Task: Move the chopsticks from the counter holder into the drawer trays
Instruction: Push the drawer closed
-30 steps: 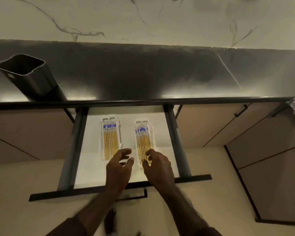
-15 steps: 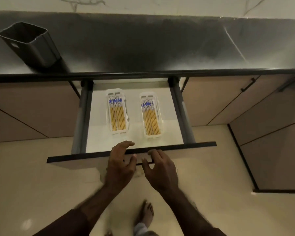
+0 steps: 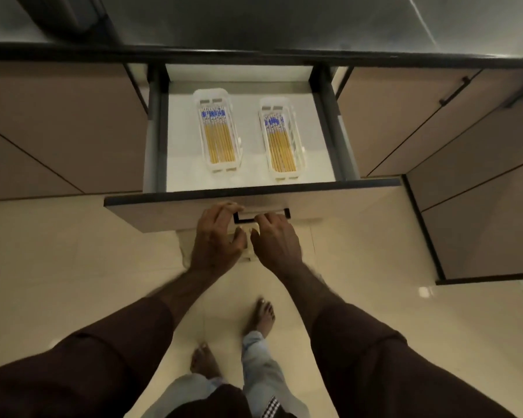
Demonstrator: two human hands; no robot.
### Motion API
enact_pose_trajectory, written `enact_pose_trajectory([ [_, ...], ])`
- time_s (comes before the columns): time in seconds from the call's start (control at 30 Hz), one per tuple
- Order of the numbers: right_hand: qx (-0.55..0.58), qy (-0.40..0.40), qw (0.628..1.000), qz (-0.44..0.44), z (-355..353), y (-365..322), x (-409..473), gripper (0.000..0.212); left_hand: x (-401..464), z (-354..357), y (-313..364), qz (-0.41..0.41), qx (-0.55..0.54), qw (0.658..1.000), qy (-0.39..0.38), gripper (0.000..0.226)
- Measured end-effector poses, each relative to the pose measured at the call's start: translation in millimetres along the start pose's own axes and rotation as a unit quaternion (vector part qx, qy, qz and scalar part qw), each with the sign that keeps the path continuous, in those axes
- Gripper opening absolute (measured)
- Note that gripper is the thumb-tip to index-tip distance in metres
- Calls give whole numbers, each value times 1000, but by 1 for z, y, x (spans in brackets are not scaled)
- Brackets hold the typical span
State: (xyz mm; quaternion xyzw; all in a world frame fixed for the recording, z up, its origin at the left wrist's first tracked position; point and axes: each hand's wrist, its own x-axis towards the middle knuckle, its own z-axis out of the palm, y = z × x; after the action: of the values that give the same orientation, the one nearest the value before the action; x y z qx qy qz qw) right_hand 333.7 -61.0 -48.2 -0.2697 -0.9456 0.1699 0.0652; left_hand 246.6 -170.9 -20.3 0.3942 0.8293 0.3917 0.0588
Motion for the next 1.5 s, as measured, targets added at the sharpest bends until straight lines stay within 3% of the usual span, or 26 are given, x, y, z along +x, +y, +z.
enact_pose_trajectory([
  [0.27,-35,-55,998,4,34,17,0,37,-1,21,-23,-3,17,1000,16,37],
  [0.57,-69,3,998,7,35,36,14,44,14,45,-28,-23,10,998,63,30],
  [0.8,-45,-76,996,27,33,42,26,41,19,55,-34,-11,13,997,80,27],
  [1.07,-34,-70,996,33,29,40,61,33,32,56,-37,-31,15,996,81,35],
  [1.5,-49,-119,992,-15,26,51,151,29,123,55,-55,-13,42,984,175,34],
])
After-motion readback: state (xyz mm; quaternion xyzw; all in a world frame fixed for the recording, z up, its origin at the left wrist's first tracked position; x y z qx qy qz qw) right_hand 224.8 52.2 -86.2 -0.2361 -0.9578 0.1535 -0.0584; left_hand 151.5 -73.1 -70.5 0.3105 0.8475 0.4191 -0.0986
